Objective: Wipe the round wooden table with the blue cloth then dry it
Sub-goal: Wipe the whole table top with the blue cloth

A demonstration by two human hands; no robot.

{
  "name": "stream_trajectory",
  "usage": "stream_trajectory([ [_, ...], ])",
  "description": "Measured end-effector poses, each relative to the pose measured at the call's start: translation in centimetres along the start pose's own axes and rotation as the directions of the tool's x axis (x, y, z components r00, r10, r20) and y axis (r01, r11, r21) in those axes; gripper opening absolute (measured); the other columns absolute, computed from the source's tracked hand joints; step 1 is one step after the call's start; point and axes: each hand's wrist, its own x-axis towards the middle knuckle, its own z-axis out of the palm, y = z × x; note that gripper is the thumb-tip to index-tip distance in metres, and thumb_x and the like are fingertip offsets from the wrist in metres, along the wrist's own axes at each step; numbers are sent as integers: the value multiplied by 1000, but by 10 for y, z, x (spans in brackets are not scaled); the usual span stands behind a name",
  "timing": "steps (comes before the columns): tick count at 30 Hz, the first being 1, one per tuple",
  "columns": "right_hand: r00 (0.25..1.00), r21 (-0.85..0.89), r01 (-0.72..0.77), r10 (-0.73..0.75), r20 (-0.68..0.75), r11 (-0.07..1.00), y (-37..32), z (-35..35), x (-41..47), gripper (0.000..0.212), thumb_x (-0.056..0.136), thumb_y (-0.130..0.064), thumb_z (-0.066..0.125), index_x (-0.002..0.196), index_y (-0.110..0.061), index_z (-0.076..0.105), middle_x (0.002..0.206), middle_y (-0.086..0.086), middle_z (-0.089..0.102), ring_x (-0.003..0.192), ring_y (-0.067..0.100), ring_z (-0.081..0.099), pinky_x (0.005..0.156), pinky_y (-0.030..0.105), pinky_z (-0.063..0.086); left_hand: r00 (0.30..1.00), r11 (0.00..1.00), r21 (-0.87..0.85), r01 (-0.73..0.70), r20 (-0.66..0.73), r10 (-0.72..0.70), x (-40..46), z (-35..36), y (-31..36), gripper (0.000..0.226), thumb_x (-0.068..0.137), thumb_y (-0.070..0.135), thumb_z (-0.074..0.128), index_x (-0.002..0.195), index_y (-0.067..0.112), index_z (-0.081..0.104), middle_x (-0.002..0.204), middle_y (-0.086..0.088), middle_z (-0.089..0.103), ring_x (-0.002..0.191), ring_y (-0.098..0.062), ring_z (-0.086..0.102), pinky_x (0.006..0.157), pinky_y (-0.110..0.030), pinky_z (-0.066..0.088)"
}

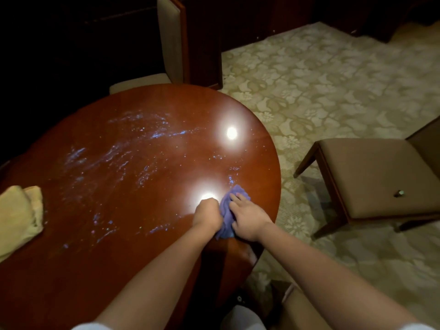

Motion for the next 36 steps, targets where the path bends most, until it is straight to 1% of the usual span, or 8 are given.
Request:
stream_trajectory([
  [3,998,1,-66,66,-23,998,-14,18,-18,55,92,-20,42,143,-3,36,157,14,23,145,26,21,113,35,30,999,999,47,-4,33,2,-11,-3,-8,21,91,14,52,97,2,68,105,-20,66,102,-35,62,80,-34,48],
  [7,987,8,-159,160,-8,987,-45,51,-41,59,71,-29,35,110,-3,71,114,17,68,107,30,66,81,33,56,998,993,113,-36,62,30,-19,-6,-23,22,92,19,53,97,4,68,107,-20,66,104,-33,62,82,-32,49],
  [10,985,-120,-171,168,-35,978,-53,68,-44,60,76,-28,32,111,5,68,113,22,67,109,35,63,99,40,45,996,986,154,-70,72,59,-23,-9,-24,22,93,17,52,102,4,67,110,-19,65,105,-33,62,84,-32,48],
  [17,941,-111,-339,338,-34,934,-78,73,-69,53,76,-30,46,103,9,69,111,27,66,104,41,64,96,43,45,969,951,235,-202,187,159,-33,0,-20,22,90,6,51,102,0,68,108,-21,67,101,-33,64,83,-34,49],
  [21,907,-162,-421,419,-52,892,-93,61,-84,69,98,-29,45,141,18,20,149,36,19,139,48,21,116,45,17,951,922,266,-283,205,233,-39,2,-17,22,89,7,51,104,2,68,111,-20,65,106,-33,61,86,-34,48],
  [25,881,-122,-472,465,-85,873,-94,60,-86,64,101,-28,37,145,13,15,154,26,6,143,43,13,117,43,14,946,904,295,-309,197,259,-42,3,-12,22,90,8,50,103,2,68,109,-20,66,106,-33,61,85,-34,48],
  [30,848,7,-522,519,-104,853,-77,70,-74,60,78,-33,54,120,10,60,130,29,53,119,41,55,95,48,47,954,902,312,-298,129,270,-39,8,-1,22,93,8,49,102,6,70,105,-14,68,99,-30,64,81,-33,50],
  [36,917,-71,-399,396,-52,914,-31,73,-53,65,78,-35,32,115,7,64,123,26,60,116,37,58,103,42,44,967,944,214,-250,110,231,-19,10,12,21,92,5,50,99,4,70,102,-16,68,96,-31,65,81,-35,51],
])
